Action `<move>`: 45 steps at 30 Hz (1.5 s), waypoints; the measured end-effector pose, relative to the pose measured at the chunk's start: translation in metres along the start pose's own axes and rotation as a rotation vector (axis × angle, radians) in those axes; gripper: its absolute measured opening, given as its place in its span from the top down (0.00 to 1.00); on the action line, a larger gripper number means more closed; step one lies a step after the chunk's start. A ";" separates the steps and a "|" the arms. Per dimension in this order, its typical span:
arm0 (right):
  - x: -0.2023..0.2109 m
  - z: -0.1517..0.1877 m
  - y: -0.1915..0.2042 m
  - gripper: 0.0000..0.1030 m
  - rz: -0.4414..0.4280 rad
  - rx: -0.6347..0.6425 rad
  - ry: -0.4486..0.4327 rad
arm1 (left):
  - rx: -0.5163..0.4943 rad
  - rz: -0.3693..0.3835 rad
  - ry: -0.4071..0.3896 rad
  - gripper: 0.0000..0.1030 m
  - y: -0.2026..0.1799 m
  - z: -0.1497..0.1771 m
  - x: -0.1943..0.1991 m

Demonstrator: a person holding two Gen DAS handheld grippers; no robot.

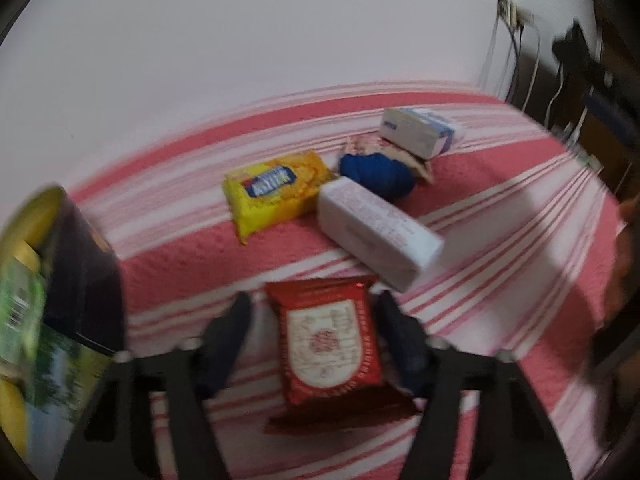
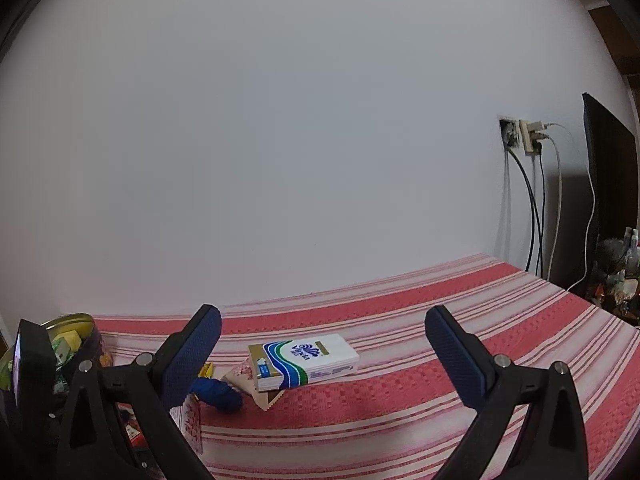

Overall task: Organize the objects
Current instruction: 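Move both open tools back toward the items on the tablecloth, then grasp the red packet with the left tool while the right tool grasps the white box with red text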

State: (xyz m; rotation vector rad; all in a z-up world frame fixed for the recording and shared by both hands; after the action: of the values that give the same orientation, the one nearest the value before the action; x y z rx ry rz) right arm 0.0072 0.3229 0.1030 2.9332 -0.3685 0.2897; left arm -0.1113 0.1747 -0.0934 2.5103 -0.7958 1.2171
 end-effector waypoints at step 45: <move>-0.076 0.106 0.119 0.74 -0.349 0.154 0.633 | 0.255 -0.185 -0.508 0.61 0.095 0.001 0.122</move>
State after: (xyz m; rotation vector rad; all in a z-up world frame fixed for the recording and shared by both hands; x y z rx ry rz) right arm -0.0776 0.2061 0.0016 2.7683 0.2614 1.1797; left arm -0.1033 0.0508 -0.0006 3.0780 -0.5102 0.6578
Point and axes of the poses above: each gripper's, at about its wrist camera, not at the fingertips, and x roughly against the way its jaws point, y to its left, z to its underside, the point moved 7 cm from there along -x, roughly the way its jaws point
